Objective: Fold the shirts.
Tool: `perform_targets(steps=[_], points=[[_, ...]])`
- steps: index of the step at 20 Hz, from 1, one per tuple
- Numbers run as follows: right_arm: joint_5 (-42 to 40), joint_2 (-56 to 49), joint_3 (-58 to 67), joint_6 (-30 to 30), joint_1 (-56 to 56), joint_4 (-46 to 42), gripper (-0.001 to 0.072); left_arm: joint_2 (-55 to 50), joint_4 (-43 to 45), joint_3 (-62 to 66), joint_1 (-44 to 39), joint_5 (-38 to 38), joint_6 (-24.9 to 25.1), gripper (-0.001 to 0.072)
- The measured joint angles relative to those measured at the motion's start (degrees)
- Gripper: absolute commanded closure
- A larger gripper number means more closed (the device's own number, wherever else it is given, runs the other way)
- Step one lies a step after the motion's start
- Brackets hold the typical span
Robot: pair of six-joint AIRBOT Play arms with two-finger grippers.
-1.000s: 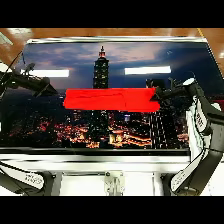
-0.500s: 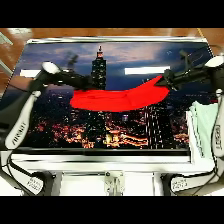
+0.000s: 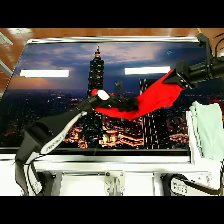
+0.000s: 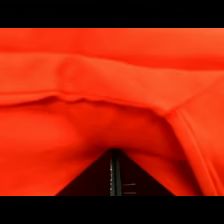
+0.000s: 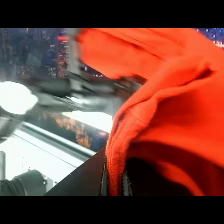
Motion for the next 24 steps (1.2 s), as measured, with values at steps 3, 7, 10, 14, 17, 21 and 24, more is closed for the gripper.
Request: perform_targets(steps=[3,7,10,14,17,21,24], points=[[0.96,0.74,0.00,1.51,0.94,-1.95,0.0660,-1.84,-4.87,-0.02,-0.81,3.04,0.42,0.0674],[0.48,-0.07,-0.09,2.51,8.17,-10.78,0.0660,1.27,-3.52,-0.02,5.20,4.92,1.73,0.0674],[-5.27,-3.43,-0.11,2.84,15.52,-15.65,0.0660,7.93,5.18,-0.02,14.05,3.10,2.12,0.0674],[-17.84,-12.70,-0.13,2.91,24.63,-14.99,0.0659,19.32,15.19,-0.02,27.06,-2.05,2.34,0.0673],[-27.96,-21.64,-0.13,2.75,29.97,-8.76,0.0030,27.54,20.57,0.00,34.91,-8.41,2.51,0.0673],[-33.05,-30.21,-0.13,-1.66,32.57,6.14,0.0031,34.42,27.71,0.00,39.36,-18.69,2.91,0.0673],[-26.93,-30.91,-0.13,-3.43,29.75,8.68,0.0031,36.37,31.04,-0.09,39.32,-23.65,3.10,0.0673]])
